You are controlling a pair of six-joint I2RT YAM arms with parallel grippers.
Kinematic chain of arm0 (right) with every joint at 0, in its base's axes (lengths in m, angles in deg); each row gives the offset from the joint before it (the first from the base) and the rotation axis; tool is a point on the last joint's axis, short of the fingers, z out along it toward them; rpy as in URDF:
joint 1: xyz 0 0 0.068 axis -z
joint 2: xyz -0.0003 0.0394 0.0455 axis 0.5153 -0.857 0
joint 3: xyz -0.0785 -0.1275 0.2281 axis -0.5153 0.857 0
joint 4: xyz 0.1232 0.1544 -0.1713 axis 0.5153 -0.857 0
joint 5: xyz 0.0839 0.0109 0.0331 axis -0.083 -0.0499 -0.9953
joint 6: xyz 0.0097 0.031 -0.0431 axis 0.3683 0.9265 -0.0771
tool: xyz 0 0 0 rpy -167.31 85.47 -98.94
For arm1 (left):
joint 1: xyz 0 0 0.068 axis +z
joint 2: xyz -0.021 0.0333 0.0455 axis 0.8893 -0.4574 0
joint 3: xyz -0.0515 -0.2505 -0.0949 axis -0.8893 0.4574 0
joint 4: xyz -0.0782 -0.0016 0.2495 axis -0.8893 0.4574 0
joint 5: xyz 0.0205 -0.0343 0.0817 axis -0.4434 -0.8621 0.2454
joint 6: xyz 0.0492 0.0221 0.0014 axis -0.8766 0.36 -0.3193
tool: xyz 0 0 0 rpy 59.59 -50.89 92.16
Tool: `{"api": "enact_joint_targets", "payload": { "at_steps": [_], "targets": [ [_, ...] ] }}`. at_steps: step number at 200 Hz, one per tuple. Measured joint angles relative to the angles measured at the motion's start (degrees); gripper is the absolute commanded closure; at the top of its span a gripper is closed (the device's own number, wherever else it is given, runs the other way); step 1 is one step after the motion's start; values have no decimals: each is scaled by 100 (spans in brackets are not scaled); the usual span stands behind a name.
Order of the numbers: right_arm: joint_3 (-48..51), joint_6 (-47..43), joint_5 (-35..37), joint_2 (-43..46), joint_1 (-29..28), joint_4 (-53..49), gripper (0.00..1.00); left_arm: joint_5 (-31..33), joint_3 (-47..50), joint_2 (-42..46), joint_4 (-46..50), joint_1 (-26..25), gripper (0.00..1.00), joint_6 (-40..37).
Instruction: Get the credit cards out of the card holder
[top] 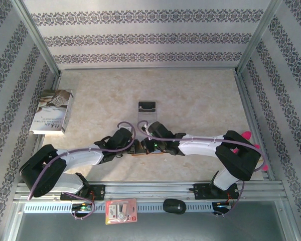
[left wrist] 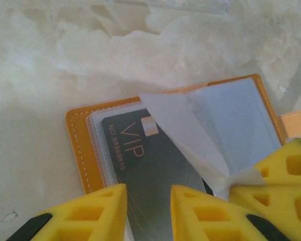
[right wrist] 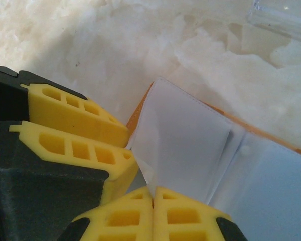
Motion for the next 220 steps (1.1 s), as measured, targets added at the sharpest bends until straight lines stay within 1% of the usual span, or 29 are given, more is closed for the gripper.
{"api": "enact_joint_targets", "payload": {
  "at_steps": [47,85,112,146,152,161,162,170,175,201,220],
  "targets": [
    [35,166,4,0,0,-52,100,-44,-203,-337,343,2,76,-37],
    [35,273,20,0,0,-136,100,-184,-470,-671,363,2,80,-55],
    [35,387,236,11,0,-328,100,-240,-538,-737,374,2,81,-94],
    [87,721,793,271,151,-894,100,-315,-542,-739,382,2,81,-118],
    [125,778,881,365,195,-975,93,-345,-542,-739,382,2,81,-118],
    [208,894,1034,555,254,-1121,78,-382,-540,-739,382,2,81,-118],
    [227,896,1069,597,264,-1152,75,-398,-540,-739,385,2,81,-118],
    [289,951,1191,765,284,-1303,67,-420,-540,-739,389,2,81,-118],
    [328,1003,1285,892,299,-1414,64,-433,-540,-739,391,2,81,-118],
    [470,997,1508,1563,328,-1759,59,-457,-538,-721,417,2,80,-120],
    [409,745,1305,1862,339,-1790,62,-472,-522,-702,428,2,80,-125]
  ]
}}
